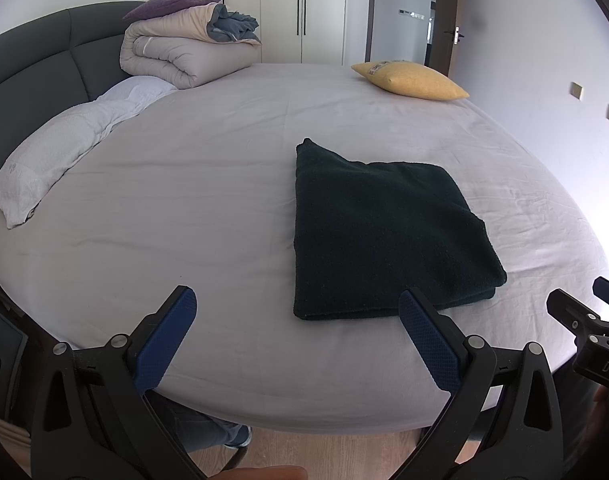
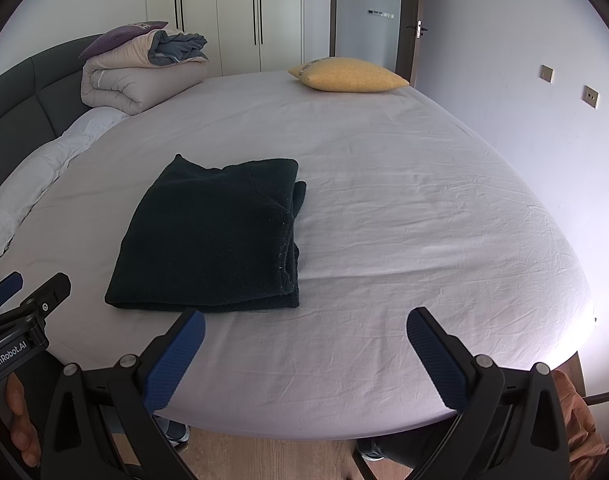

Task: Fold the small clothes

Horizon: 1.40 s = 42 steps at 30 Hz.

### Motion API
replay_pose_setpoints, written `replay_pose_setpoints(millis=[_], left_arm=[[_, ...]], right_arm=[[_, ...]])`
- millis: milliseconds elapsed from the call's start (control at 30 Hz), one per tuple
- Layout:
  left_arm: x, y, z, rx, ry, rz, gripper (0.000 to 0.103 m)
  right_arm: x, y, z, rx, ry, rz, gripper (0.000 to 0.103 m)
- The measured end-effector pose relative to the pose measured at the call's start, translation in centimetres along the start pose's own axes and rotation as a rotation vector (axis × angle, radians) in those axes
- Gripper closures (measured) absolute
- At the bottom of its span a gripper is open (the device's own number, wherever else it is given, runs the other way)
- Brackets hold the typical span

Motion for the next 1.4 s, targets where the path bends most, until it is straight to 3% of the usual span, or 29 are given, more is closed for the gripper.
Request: replay_pose_setpoints(millis=[1400], left_arm=[[0.11, 0.08, -0.24, 0.002, 0.000, -0.011, 0.000]], right_arm=[[-0.12, 0.41, -0.16, 0.005, 0.001, 0.003, 0.000]])
Point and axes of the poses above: each gripper's, at about its wrist camera, not at the fingertips, and z roughly against the way its jaws point, x to its left, y to its underside, the point moved 6 cm from there along -z, roughly the way its jaws point, and after that the axes turned 9 degrees about y, right-handed, at the moved point
